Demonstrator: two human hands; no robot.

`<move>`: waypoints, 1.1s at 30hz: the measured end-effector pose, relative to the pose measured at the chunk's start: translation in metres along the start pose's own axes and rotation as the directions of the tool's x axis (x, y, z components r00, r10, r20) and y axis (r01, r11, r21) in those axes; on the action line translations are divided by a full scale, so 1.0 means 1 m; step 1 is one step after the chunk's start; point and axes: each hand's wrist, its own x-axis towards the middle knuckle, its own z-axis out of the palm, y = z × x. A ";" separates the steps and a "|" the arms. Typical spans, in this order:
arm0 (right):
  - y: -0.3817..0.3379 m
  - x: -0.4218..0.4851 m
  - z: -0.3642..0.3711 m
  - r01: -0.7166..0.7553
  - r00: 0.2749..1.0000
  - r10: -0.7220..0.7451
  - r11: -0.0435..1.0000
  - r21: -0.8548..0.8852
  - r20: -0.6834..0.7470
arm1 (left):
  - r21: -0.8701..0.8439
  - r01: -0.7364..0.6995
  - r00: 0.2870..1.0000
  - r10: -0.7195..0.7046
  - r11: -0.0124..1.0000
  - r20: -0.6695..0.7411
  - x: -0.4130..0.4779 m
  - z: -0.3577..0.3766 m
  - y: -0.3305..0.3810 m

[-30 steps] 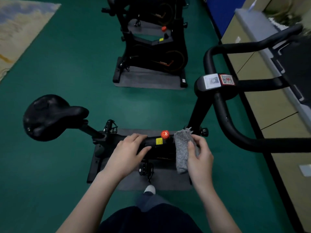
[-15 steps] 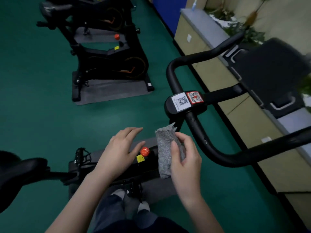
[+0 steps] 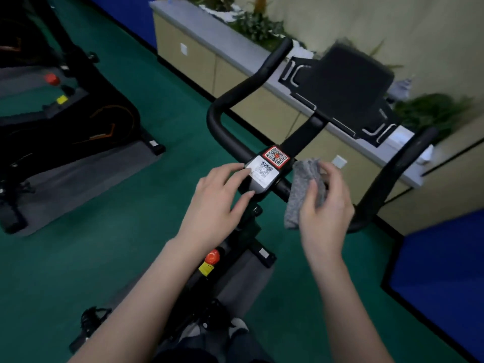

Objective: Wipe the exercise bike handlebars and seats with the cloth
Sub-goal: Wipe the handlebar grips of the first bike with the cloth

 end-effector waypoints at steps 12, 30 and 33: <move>-0.014 0.002 0.029 -0.007 0.997 0.030 0.947 -0.323 0.066 | -0.052 -0.236 0.970 0.232 0.970 -0.065 0.041 0.020 0.002; -0.012 0.004 0.029 -0.007 0.999 0.018 0.955 -0.298 0.035 | -0.133 -0.350 0.926 0.321 0.927 -0.196 0.048 0.048 -0.014; -0.003 -0.009 0.018 0.037 0.999 -0.043 0.949 -0.313 -0.015 | -0.131 -0.352 0.925 0.324 0.927 -0.197 0.049 0.049 -0.014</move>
